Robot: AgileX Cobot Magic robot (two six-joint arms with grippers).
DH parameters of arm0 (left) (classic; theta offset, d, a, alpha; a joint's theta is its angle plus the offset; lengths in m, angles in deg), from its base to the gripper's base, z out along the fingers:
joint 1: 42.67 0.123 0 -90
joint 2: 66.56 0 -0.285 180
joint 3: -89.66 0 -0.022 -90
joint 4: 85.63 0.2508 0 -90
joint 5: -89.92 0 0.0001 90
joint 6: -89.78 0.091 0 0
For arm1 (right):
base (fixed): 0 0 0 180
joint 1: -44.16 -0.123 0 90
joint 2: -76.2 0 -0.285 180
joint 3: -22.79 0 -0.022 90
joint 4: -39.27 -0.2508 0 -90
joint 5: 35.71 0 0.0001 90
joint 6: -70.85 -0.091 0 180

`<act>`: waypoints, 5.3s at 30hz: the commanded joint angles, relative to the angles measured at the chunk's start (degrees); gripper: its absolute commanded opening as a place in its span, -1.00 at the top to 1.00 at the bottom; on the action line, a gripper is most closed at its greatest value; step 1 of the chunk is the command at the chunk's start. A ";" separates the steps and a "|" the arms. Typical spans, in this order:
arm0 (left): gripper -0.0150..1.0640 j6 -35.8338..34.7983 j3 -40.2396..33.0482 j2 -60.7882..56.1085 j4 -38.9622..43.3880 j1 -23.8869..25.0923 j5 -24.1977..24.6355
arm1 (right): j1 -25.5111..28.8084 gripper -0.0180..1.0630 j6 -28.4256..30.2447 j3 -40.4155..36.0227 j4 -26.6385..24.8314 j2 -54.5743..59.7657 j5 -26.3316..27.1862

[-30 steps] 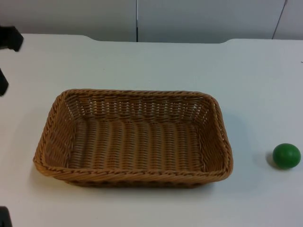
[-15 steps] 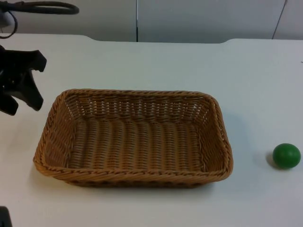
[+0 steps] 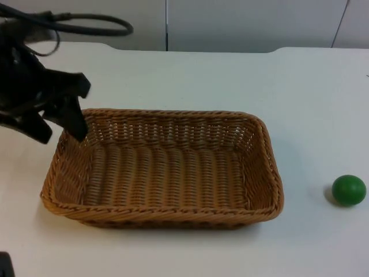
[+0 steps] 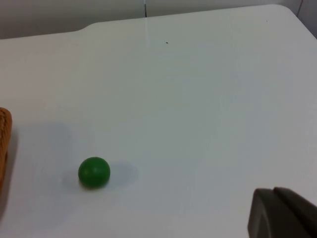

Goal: Pick up the basket with the left hand and place the ball into the basket with the right hand.

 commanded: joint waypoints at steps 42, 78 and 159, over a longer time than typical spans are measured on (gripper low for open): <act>0.97 -4.85 9.06 9.24 -3.11 1.32 7.95 | 0.48 0.97 0.29 -0.59 0.15 -0.13 0.38; 0.97 -4.69 9.17 2.79 -9.55 5.78 10.47 | 0.48 0.97 0.29 -0.59 -0.03 -0.13 0.38; 0.97 -4.69 9.17 2.79 -9.34 5.78 -8.86 | -14.63 0.02 -5.10 39.20 2.74 88.82 3.14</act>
